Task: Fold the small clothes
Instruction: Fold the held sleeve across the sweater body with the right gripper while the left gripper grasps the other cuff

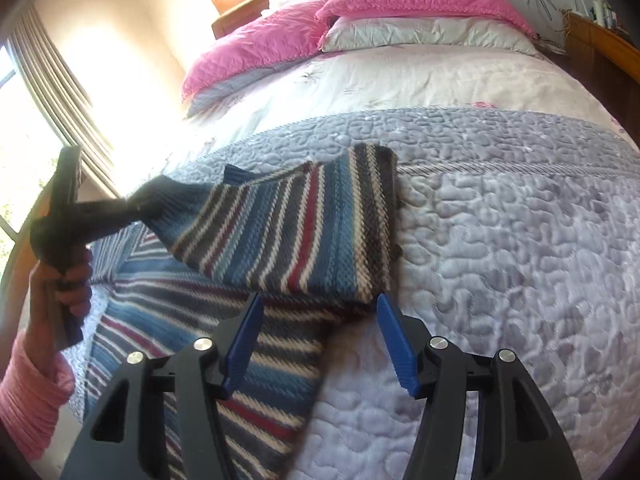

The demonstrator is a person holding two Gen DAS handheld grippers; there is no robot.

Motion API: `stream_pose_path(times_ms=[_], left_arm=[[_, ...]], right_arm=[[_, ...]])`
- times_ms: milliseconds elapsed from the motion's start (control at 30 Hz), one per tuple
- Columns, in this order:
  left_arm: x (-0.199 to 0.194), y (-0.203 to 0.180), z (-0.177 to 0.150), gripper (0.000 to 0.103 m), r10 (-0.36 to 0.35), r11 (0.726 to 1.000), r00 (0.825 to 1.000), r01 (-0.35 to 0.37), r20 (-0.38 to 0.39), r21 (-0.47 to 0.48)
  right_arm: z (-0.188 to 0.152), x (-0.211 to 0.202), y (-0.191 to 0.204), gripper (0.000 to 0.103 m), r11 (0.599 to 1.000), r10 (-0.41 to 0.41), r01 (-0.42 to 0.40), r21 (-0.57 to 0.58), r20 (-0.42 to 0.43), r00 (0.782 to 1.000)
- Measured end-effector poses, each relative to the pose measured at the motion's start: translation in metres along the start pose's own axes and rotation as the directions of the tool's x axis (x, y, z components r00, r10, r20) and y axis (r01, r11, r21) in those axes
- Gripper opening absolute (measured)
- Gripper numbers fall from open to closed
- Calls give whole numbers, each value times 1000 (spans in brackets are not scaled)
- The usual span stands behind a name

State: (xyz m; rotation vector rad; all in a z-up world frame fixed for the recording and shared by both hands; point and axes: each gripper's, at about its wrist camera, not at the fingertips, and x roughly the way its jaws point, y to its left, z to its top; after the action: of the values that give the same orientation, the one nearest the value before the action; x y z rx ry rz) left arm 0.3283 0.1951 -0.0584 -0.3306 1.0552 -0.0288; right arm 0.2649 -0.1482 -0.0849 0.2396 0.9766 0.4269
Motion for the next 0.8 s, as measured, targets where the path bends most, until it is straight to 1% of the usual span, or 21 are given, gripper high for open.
stream_pose_path(times_ms=[67,133,200,300,367,400,433,467,500,567,633,667,733,800], left_arm=[[-1,13,1,7,18,1000,1000,-18,6,-12],[2,25,2,7,51,999,999,-51,9,-5],[10,35,2,7,63,998,998,-63,-4,-10],[34,46,0,8,98,995,994,-98,-54,12],[51,54,-6,12,123,992,987,-122,-99,10],[57,59,-9,15,122,992,985,-123,-118,-5],[60,65,-13,21,119,992,985,-123,-125,-23],[60,70,-15,26,111,993,987,-116,-120,-38],[58,73,-16,29,108,993,988,-113,-114,-41],[49,77,-18,35,124,990,986,-130,-108,-48],[30,78,-16,34,130,988,989,-135,-72,-70],[19,77,-15,35,119,990,992,-122,-44,-76],[2,67,-11,35,97,994,995,-97,-1,-55],[-4,51,-9,36,75,997,997,-75,13,-15]], right_arm=[[15,15,5,60,1000,20,-20,4,-9,1000],[25,34,9,60,999,49,-49,4,-42,998],[29,57,9,59,999,29,-28,20,-78,996],[25,84,-1,58,998,3,5,59,-131,991],[17,95,-8,57,996,-3,16,85,-148,989],[12,99,-9,57,997,-11,23,79,-147,989],[9,101,-8,57,998,-24,33,59,-145,989],[7,103,-7,57,998,-36,41,36,-142,989],[6,104,-3,57,999,-46,49,19,-141,989],[7,102,-1,57,998,-53,56,16,-146,988],[9,94,1,58,998,-39,45,41,-139,989],[11,86,4,59,998,-21,28,52,-125,992],[15,74,10,59,998,25,-19,63,-95,995],[18,72,15,59,997,36,-29,71,-98,995]])
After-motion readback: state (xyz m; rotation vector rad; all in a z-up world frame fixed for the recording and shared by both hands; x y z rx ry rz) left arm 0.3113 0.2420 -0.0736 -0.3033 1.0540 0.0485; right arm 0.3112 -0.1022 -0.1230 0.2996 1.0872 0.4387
